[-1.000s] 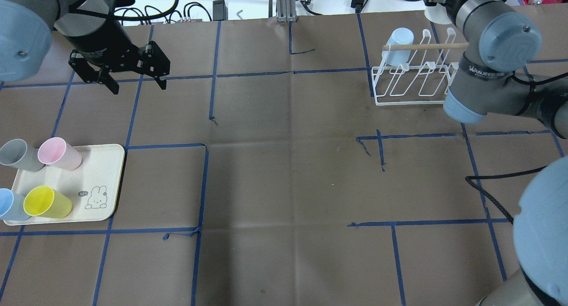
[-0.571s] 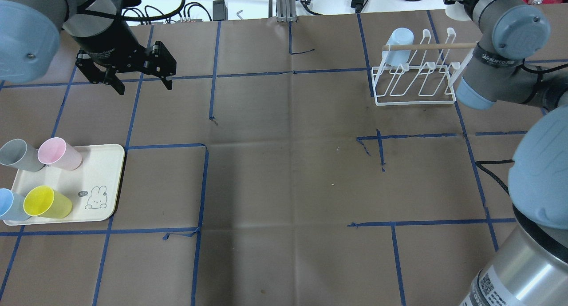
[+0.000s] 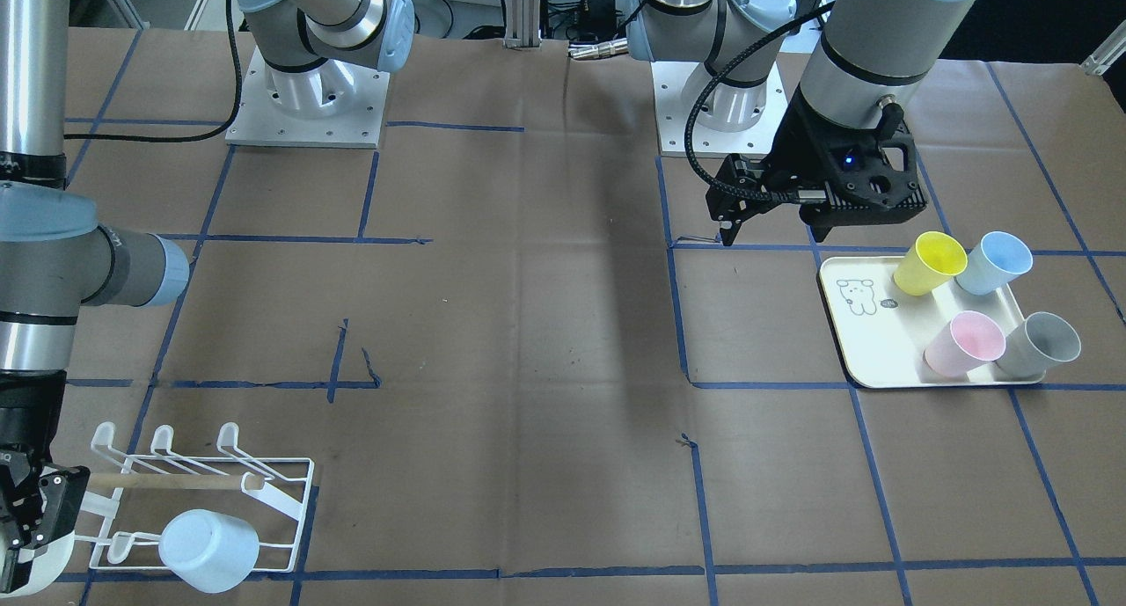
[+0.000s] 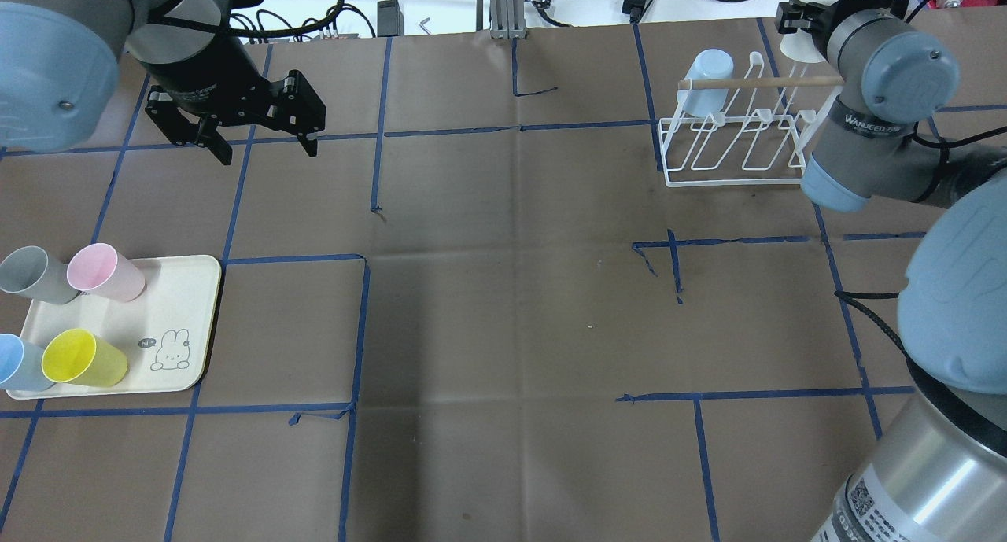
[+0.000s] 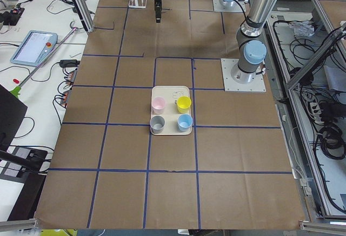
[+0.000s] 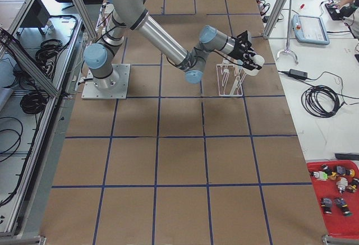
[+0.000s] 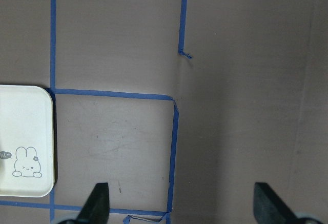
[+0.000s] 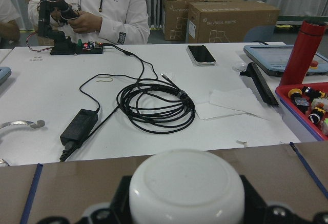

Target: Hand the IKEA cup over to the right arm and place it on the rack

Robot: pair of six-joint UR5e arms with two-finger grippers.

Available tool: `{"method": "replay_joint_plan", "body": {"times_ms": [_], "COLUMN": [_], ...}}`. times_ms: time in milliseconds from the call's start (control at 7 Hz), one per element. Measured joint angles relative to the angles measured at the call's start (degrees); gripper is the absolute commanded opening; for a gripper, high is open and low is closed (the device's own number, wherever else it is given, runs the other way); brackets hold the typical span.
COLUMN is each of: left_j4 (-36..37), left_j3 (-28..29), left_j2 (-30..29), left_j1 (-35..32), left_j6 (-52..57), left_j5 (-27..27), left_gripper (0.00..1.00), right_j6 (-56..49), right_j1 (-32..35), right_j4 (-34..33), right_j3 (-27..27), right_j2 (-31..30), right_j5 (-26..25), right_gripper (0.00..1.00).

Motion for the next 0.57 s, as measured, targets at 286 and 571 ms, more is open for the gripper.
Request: {"method": "replay_joint_plan", "body": {"times_ms": [286,571], "left_j4": [0.01,0.01], "left_j3": [0.0,-0.05], "left_j2": [0.1,0.19], "left_j1": [0.57,0.6], "left_j6": [0.14,0.16], "left_j5": [-0.11,-0.05], "left_gripper": [1.0,1.0], "right_j6": [0.03,0.34], "right_j1": [0.01,0.1], "right_j4": [-1.7,-1.54], "right_j3": [0.47,0.21], "right_j2": [1.14,1.42], "right_j5": [-0.26,-0.82], "right_gripper": [1.0,1.0]}}
